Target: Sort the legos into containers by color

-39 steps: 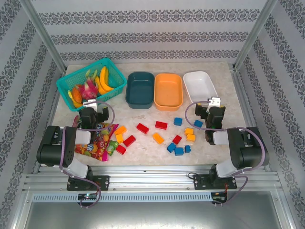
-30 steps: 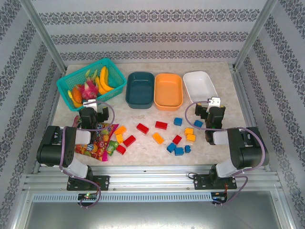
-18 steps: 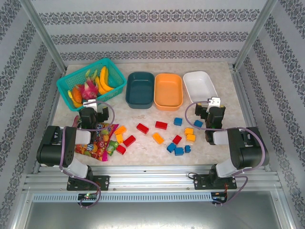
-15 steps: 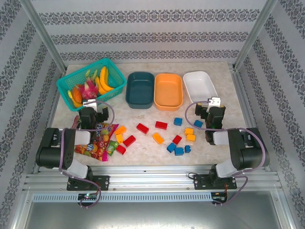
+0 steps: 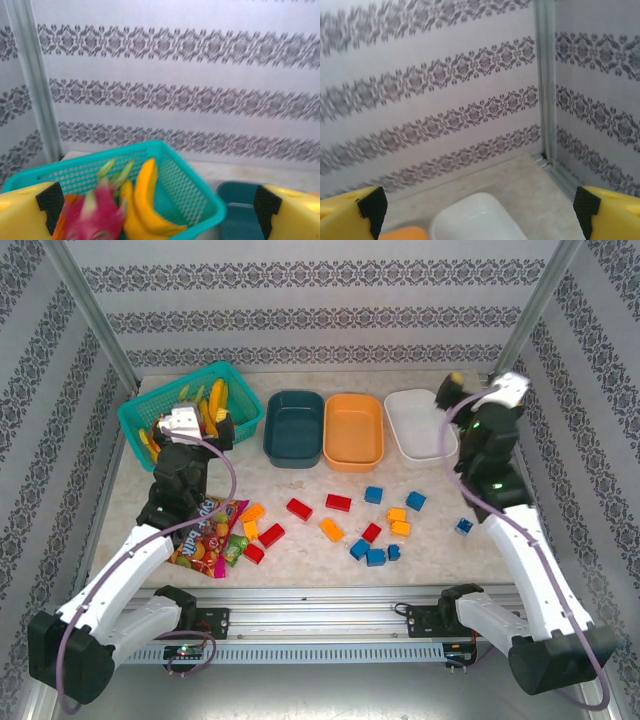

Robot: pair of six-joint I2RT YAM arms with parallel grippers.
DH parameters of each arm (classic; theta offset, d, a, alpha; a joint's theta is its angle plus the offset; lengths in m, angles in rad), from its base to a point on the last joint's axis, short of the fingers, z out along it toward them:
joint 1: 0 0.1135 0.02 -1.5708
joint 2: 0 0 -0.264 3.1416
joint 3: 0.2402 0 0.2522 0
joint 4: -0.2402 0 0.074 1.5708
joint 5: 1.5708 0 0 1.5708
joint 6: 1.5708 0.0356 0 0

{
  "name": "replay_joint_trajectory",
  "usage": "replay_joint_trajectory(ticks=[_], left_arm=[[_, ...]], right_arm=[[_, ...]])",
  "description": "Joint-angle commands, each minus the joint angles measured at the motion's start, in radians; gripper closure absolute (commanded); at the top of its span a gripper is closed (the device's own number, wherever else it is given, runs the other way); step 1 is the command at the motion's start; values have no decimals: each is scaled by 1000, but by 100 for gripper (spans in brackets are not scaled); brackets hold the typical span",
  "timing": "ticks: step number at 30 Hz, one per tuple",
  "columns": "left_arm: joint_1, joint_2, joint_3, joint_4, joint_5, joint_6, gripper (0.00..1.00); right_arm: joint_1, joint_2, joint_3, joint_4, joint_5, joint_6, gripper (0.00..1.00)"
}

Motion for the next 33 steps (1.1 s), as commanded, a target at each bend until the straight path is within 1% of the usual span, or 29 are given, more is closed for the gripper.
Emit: replay_joint_trajectory(ticks=[1, 2, 4, 5, 7, 9, 10, 13, 14, 17, 19, 21, 26, 29, 33], left_arm=[[3, 17, 235, -612, -53, -500, 0], [4, 36, 275, -665, -29, -555, 0], [20, 100, 316, -666, 169, -539, 0], [20, 136, 345, -694, 233, -547, 0], [10, 234, 413, -744, 401, -544, 0], [-36, 308, 456, -795, 460, -531, 0], [-68, 331, 463, -791, 494, -506, 0], [-171, 395, 474, -795, 534, -463, 0], [-195, 413, 473, -792, 555, -460, 0], [-274, 458, 458, -773, 607, -428, 0], [-331, 484, 453, -774, 613, -386, 0], [-369, 502, 446, -766, 632, -358, 0], [-406, 505, 385, -671, 691, -368, 0], [-425, 497, 354, -614, 708, -373, 0], [-444, 494, 332, -587, 702, -377, 0]], right_arm=[[-97, 23, 53, -493, -233, 297, 2], [-104, 35, 71, -552, -233, 311, 2], [-113, 91, 140, -793, -151, 406, 2], [-128, 114, 155, -877, -149, 437, 3], [-178, 138, 129, -957, -237, 459, 8], [-241, 141, 68, -969, -331, 460, 15], [-275, 144, 33, -968, -373, 456, 17], [-364, 194, -43, -960, -482, 423, 20], [-381, 217, -54, -962, -496, 403, 21], [-405, 307, -61, -983, -475, 303, 23], [-412, 355, -75, -976, -454, 245, 23], [-431, 391, -90, -958, -477, 202, 24], [-451, 491, -89, -940, -520, 106, 27], [-458, 537, -79, -954, -488, 75, 30], [-473, 568, -101, -936, -450, 48, 31]])
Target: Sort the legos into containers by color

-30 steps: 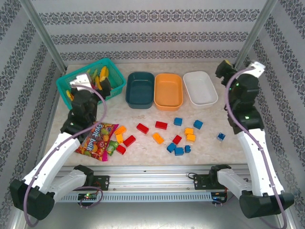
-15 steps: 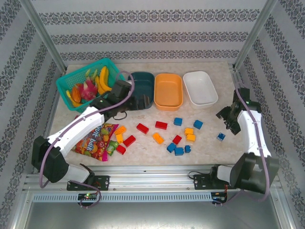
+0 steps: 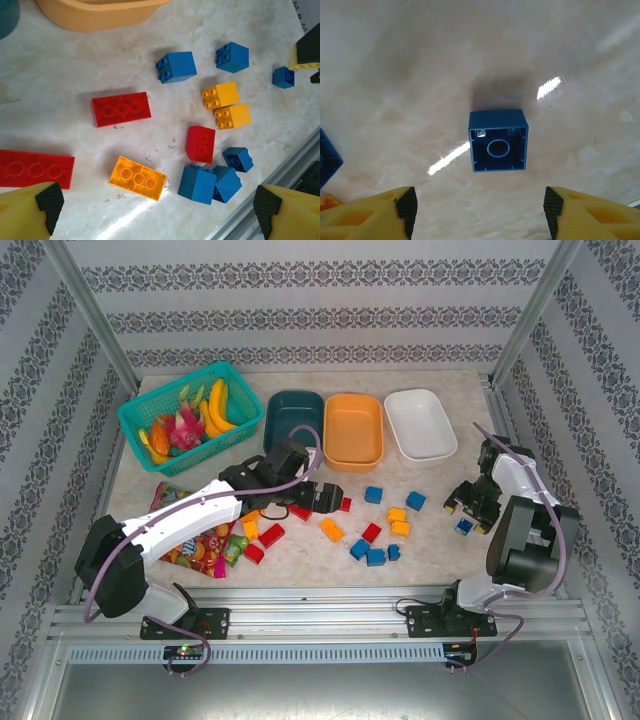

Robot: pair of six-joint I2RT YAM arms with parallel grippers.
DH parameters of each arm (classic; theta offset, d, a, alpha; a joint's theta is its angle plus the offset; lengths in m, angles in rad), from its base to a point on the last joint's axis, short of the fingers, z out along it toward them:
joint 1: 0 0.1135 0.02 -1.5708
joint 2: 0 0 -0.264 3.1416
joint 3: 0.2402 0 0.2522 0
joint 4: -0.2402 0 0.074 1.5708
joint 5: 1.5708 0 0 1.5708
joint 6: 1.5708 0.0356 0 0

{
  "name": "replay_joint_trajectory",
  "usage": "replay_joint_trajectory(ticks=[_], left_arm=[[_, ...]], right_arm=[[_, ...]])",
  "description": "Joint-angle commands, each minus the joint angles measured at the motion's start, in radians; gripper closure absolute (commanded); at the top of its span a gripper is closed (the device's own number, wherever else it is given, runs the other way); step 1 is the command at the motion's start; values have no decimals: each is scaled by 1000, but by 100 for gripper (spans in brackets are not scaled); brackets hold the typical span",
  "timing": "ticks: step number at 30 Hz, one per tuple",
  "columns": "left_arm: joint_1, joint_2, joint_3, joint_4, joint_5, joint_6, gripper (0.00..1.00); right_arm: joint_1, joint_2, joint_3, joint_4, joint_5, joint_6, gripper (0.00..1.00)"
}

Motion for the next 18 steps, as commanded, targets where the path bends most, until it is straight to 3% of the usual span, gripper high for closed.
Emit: replay_joint_trajectory(ticks=[1, 12, 18], left_arm=[[-24, -13, -11, 70, 18, 15, 0], [-25, -39, -8, 41, -2, 37, 0], [-25, -37, -7, 47, -4, 26, 0]], right_arm=[[-26, 21, -17, 5, 26, -58, 32], [-65, 153, 0, 42, -6, -90, 36], [-70, 189, -3, 77, -43, -103, 44]])
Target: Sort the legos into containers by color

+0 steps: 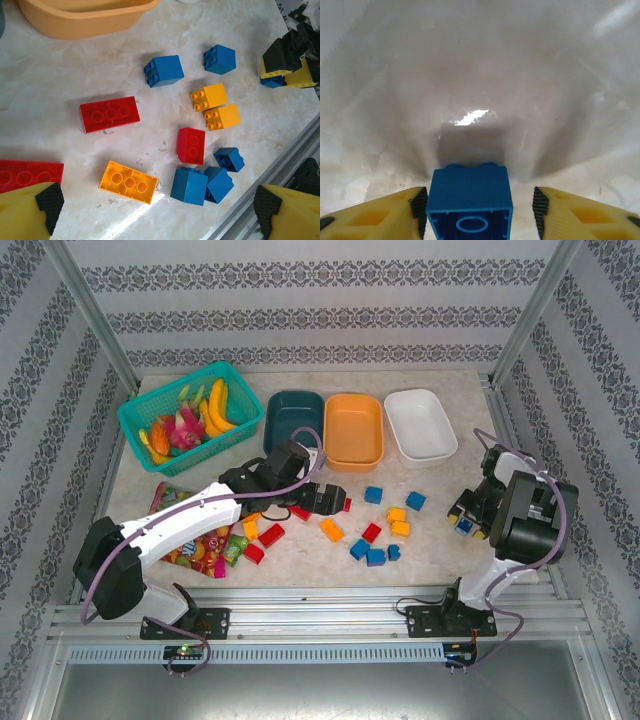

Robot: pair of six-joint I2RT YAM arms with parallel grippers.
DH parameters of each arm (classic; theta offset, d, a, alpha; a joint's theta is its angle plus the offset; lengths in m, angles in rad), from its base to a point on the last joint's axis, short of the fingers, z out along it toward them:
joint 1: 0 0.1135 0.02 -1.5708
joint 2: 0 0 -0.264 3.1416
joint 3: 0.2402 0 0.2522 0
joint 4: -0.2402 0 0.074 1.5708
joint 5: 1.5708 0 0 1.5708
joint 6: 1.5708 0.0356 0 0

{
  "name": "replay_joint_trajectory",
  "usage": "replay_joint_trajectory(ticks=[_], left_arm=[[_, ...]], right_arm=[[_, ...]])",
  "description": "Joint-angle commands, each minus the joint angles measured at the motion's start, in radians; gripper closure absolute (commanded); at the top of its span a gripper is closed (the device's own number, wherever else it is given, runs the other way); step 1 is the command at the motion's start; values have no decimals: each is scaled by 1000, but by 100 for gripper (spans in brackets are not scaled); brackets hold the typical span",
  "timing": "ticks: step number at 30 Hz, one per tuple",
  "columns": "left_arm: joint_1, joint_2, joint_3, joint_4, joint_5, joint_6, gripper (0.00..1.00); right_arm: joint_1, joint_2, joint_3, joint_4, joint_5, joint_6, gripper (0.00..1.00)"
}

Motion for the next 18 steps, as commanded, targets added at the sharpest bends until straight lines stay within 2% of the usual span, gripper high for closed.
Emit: replay_joint_trajectory(ticks=[1, 11, 15, 18], left_arm=[[-14, -24, 0, 18, -9, 14, 0], [-14, -29, -2, 39, -9, -9, 0], [-13, -35, 15, 46, -17, -28, 0], [-7, -32, 56, 38, -22, -43, 0]], right_arm=[[-8, 25, 3, 17, -29, -15, 47], [1, 2, 14, 30, -43, -11, 69], [44, -72, -1, 32, -40, 16, 73], [115, -154, 15, 22, -36, 58, 74]])
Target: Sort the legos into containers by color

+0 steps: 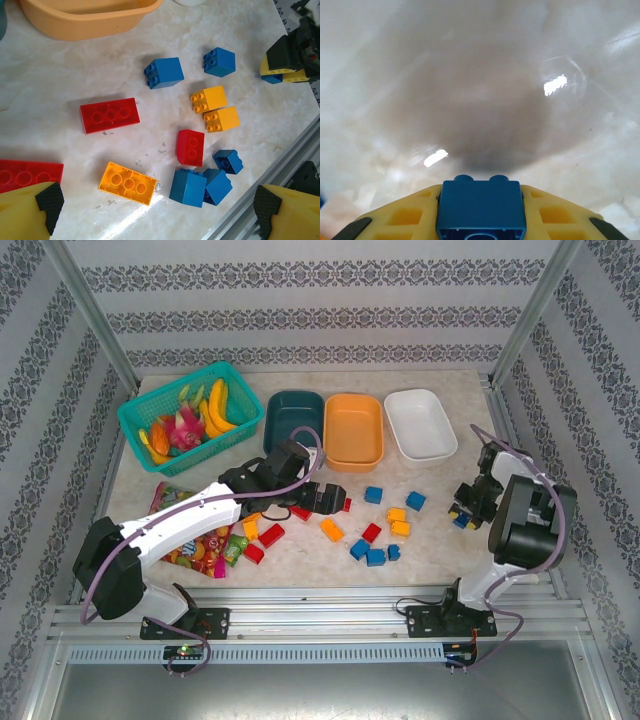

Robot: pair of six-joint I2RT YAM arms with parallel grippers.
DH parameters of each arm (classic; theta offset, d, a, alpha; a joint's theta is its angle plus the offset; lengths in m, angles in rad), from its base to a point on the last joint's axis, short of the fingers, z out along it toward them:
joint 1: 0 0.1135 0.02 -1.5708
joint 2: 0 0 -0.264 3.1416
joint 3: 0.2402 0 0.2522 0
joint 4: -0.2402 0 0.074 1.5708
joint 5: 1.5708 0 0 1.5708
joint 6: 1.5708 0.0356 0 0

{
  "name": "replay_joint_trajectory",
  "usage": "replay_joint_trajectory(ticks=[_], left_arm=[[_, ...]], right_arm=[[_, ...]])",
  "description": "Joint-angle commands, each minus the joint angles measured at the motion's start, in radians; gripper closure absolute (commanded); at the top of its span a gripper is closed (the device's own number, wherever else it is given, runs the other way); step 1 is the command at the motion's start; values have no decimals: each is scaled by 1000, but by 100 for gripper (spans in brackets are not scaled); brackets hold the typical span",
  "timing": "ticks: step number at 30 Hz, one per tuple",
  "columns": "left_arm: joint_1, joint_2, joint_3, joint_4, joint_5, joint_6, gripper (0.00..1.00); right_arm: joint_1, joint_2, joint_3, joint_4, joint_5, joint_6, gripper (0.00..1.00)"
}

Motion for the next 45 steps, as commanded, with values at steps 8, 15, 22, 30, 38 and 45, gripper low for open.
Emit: replay_joint_trajectory(ticks=[8, 15, 22, 30, 38, 45], left_arm=[[79, 41, 219, -43, -14, -81, 0], [158, 118, 376, -67, -12, -101, 0], [219, 213, 534, -135, -19, -117, 0], [254, 230, 552, -183, -53, -142, 0], [255, 143, 449, -275, -119, -204, 0], [255, 65, 298, -400, -161, -369, 4]], right_arm=[[256, -113, 280, -15, -7, 152, 74], [271, 176, 569, 24, -38, 179, 74], [266, 511, 866, -42, -58, 217, 68], [259, 725, 1085, -127, -79, 253, 44], [286, 547, 1072, -92, -35, 214, 34], [401, 176, 833, 100, 12, 192, 35]])
